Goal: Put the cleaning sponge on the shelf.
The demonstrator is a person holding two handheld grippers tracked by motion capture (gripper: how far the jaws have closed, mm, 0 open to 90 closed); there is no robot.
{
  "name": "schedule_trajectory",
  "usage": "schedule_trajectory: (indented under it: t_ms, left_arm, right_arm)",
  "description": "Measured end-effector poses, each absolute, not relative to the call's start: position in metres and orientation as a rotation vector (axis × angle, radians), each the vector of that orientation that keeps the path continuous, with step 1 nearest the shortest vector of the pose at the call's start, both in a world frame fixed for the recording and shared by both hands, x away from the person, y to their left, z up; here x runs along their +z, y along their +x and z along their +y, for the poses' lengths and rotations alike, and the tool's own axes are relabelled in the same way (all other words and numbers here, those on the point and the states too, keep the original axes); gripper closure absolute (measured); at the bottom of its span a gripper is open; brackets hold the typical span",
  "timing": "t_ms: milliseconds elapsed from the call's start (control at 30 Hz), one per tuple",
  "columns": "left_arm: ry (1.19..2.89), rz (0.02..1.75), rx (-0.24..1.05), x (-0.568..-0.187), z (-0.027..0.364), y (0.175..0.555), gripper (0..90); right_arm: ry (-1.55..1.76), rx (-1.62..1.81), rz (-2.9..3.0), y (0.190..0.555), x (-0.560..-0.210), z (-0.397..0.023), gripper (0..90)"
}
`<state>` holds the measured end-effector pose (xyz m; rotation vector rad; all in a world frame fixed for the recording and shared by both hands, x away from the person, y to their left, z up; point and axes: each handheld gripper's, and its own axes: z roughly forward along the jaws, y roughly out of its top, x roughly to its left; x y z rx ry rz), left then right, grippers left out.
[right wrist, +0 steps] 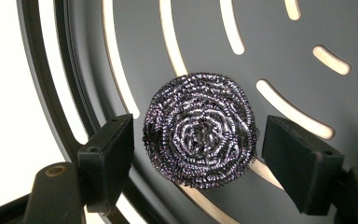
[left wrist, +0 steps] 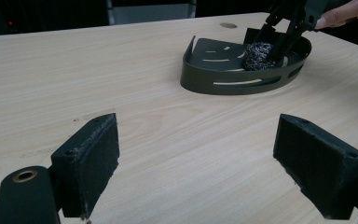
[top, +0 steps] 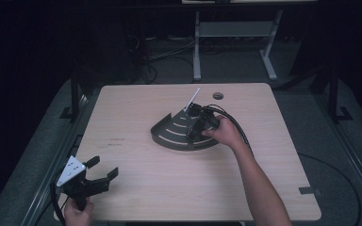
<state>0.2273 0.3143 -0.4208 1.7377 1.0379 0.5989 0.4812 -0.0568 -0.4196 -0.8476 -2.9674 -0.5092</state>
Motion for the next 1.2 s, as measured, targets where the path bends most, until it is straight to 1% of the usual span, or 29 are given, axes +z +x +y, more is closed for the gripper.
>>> schedule_trajectory:
  t_ms: [267, 667, 1200]
  left_arm:
    - [1.734, 1.042, 0.596, -0.421, 0.315, 0.228, 13.7]
    - [1.734, 1.044, 0.597, -0.421, 0.315, 0.229, 13.7]
    - [1.736, 1.041, 0.603, -0.421, 0.315, 0.228, 13.7]
  right_arm:
    - [-0.832, -0.538, -2.975, 0.478, -0.41, -0.059, 24.4]
    - [-0.852, -0.564, -2.968, 0.475, -0.397, -0.072, 23.2]
    - [-0.846, -0.557, -2.986, 0.468, -0.389, -0.078, 21.1]
